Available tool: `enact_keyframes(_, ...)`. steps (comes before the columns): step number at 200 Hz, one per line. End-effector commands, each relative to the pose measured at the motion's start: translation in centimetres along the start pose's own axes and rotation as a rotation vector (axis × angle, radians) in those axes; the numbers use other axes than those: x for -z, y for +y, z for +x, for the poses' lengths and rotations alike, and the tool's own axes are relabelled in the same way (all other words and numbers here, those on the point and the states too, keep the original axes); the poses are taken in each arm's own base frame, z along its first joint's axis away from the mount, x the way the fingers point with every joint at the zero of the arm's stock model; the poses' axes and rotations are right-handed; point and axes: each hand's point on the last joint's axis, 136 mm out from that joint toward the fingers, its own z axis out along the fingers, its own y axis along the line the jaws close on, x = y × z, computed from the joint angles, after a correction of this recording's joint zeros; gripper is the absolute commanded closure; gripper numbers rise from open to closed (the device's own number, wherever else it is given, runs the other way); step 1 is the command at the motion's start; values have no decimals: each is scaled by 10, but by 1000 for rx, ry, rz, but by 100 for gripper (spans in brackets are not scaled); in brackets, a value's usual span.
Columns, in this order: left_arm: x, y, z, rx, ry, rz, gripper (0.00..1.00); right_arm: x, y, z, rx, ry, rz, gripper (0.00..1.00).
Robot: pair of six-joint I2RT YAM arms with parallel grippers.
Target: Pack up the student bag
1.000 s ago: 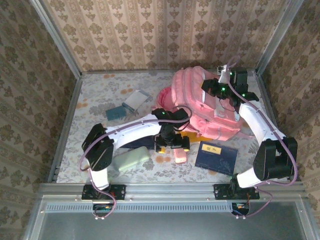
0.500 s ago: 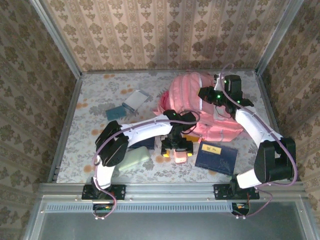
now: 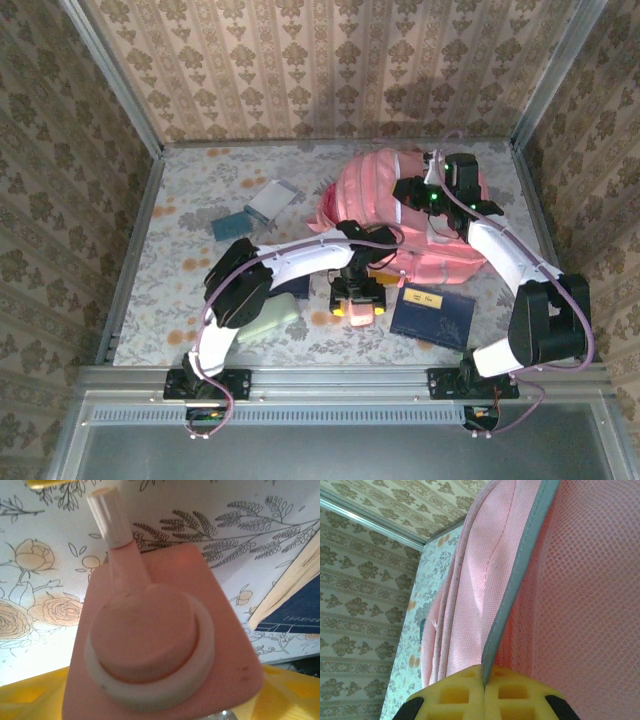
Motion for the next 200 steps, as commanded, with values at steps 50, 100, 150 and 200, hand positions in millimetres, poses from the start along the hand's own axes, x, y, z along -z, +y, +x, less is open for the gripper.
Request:
enact_keyframes(50, 19, 6, -9, 7, -43, -68, 39, 1, 27, 1, 34, -2, -97, 100)
enact_keyframes(100, 11, 6, -4, 3, -8, -61, 59, 0, 28, 3, 30, 7, -99, 100)
enact_keyframes(150, 6, 5, -1, -4, 17, -72, 44, -1, 28, 5, 34, 12, -96, 100)
enact_keyframes(200, 1, 0, 2, -14, 29, -65, 40, -2, 26, 6, 31, 19, -91, 100)
